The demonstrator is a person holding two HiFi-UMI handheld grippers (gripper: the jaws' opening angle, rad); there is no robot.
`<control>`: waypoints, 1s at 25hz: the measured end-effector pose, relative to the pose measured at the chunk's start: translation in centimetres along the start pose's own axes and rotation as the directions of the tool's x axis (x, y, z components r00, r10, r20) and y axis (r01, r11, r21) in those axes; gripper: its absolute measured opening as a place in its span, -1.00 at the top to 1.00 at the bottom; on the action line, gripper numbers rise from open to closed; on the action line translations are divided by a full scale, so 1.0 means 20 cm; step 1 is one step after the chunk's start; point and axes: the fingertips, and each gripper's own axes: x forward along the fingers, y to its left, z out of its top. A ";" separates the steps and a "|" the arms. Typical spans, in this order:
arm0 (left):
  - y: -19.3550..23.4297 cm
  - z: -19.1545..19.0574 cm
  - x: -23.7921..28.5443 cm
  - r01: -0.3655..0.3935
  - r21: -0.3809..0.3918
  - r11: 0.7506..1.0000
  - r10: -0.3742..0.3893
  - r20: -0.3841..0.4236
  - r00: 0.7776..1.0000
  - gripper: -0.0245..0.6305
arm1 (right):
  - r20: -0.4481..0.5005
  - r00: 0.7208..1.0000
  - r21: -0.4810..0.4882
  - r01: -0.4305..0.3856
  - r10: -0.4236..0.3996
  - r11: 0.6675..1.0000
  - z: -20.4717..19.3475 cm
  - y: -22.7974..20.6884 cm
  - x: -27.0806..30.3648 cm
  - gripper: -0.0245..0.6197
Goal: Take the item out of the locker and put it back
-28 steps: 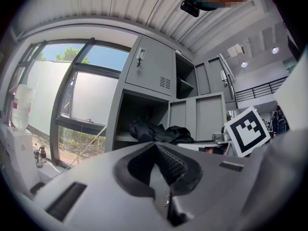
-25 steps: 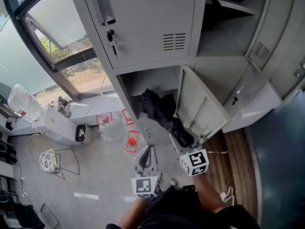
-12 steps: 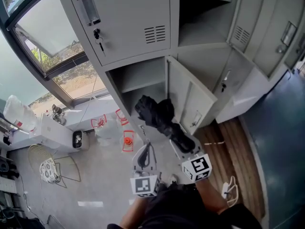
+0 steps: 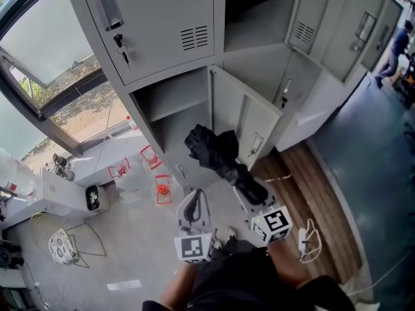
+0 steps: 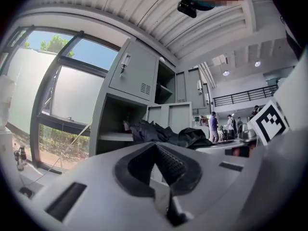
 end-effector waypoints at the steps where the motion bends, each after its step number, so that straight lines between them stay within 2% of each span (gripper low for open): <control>1: -0.01 0.00 -0.01 0.008 0.000 1.000 -0.008 0.000 1.000 0.95 | -0.002 1.000 -0.004 0.004 -0.004 1.000 0.00 0.00 -0.02 0.39; 5: -0.05 0.01 -0.01 0.027 0.006 1.000 -0.027 0.005 1.000 0.95 | -0.018 1.000 -0.040 0.001 -0.002 0.999 -0.04 -0.01 -0.09 0.39; 12: -0.22 -0.02 0.04 0.059 0.024 0.998 -0.059 -0.007 0.998 0.95 | 0.027 1.000 -0.031 0.006 -0.005 1.000 0.00 -0.12 -0.27 0.39; 25: -0.74 0.00 0.36 0.082 0.019 0.996 -0.082 0.021 0.996 0.95 | 0.029 0.999 -0.056 -0.012 0.013 0.998 0.07 -0.58 -0.68 0.39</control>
